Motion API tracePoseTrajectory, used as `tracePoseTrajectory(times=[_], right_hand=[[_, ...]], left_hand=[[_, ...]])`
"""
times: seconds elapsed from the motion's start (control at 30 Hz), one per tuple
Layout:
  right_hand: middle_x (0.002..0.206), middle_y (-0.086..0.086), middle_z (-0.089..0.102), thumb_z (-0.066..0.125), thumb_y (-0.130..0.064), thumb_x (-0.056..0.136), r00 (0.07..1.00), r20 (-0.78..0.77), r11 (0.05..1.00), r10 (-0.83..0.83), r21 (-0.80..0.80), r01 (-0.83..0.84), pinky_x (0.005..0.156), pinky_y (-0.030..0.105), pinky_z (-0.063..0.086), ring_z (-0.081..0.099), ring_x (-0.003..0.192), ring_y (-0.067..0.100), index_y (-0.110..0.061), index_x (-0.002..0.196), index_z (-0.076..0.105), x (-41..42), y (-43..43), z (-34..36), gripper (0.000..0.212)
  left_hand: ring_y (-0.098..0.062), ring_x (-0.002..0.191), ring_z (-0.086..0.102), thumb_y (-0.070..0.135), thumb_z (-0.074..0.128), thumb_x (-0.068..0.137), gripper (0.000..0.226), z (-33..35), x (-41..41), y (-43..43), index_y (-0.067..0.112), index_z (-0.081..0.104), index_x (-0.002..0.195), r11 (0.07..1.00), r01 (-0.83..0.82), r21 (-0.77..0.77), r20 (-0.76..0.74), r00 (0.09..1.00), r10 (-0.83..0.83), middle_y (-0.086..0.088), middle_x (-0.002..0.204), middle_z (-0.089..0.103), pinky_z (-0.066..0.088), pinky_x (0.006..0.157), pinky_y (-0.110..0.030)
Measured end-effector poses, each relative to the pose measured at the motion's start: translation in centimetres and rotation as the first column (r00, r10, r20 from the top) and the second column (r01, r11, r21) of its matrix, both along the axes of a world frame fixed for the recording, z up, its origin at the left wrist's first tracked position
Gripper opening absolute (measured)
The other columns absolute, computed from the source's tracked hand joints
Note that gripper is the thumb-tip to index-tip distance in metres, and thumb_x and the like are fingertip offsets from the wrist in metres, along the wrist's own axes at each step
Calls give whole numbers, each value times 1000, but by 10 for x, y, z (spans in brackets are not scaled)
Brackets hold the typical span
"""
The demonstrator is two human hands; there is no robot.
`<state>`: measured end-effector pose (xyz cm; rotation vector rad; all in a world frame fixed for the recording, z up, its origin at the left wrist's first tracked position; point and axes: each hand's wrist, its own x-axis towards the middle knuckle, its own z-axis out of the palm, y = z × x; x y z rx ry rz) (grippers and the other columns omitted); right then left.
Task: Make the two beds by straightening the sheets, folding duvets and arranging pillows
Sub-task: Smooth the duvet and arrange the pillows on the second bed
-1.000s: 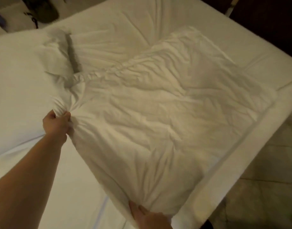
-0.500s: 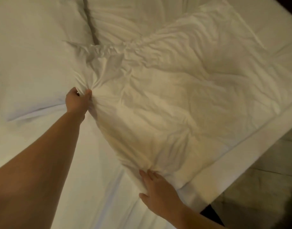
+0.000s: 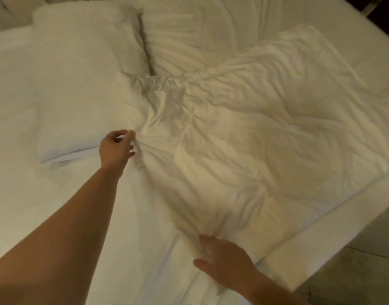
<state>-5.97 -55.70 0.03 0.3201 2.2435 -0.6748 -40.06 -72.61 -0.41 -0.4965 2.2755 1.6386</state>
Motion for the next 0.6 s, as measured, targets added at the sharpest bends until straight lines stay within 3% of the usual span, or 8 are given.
tracePoseTrajectory(times=[0.03, 0.1, 0.2, 0.27, 0.33, 0.43, 0.53, 0.6], right_hand=[[142, -6, 55, 17, -96, 73, 1000, -2, 1000, -17, 6, 17, 104, 39, 45, 52, 130, 20, -38, 145, 39, -12, 2, 6, 95], [123, -9, 67, 37, -82, 84, 990, -92, 994, -109, 3, 110, 96, 36, 51, 63, 114, 15, -37, 133, 54, -44, 9, 15, 68], [95, -17, 71, 52, -65, 86, 923, -237, 953, -304, -80, 293, 81, 31, 56, 66, 86, 1, -39, 111, 65, -106, 14, 29, 39], [89, -18, 70, 58, -52, 90, 876, -365, 949, -315, -118, 292, 80, 32, 57, 65, 80, 0, -35, 103, 68, -156, 15, 31, 23], [95, -16, 70, 61, -41, 93, 825, -478, 953, -302, -160, 256, 84, 29, 55, 66, 87, 3, -32, 104, 70, -208, 12, 32, 16], [118, -8, 68, 61, -32, 96, 757, -626, 981, -188, -152, 118, 92, 19, 43, 61, 108, 11, -26, 121, 67, -284, -7, 30, 27], [140, 4, 57, 63, -25, 95, 636, -771, 995, 40, -26, -93, 110, 23, 32, 50, 130, 22, -18, 139, 56, -347, -38, 26, 44], [157, 11, 38, 65, -27, 95, 592, -767, 964, 247, 134, -229, 120, 30, 20, 31, 146, 27, -16, 151, 40, -380, -62, 21, 62]], left_hand=[[-23, 91, 74, 44, 73, 87, 40, 3, -2, -11, 18, 69, 117, 998, -12, -60, -47, 999, 10, -6, 106, 74, 63, 85, -44], [-22, 96, 71, 49, 66, 88, 41, 8, -7, -35, 21, 69, 118, 978, -77, -193, -156, 987, 47, 1, 107, 72, 59, 91, -39], [-24, 116, 62, 43, 62, 95, 48, 3, -20, -73, 15, 62, 134, 931, -189, -313, -253, 961, 110, -7, 129, 63, 45, 98, -29], [-29, 128, 55, 42, 63, 96, 56, -1, -29, -97, 15, 54, 144, 893, -251, -374, -224, 959, 176, -13, 142, 53, 40, 109, -35], [-36, 137, 47, 46, 63, 96, 65, -8, -37, -119, 15, 47, 151, 856, -254, -450, -187, 964, 188, -18, 149, 46, 34, 118, -44], [-38, 147, 35, 52, 60, 97, 74, -19, -52, -149, 17, 37, 157, 844, -226, -486, -161, 973, 167, -19, 157, 38, 27, 122, -51], [-38, 152, 27, 61, 58, 96, 83, -29, -71, -168, 21, 28, 162, 836, -202, -510, -125, 979, 160, -19, 163, 30, 23, 124, -51], [-37, 153, 26, 65, 57, 95, 88, -36, -84, -173, 19, 24, 163, 835, -184, -519, -124, 982, 140, -17, 164, 31, 21, 125, -49]])
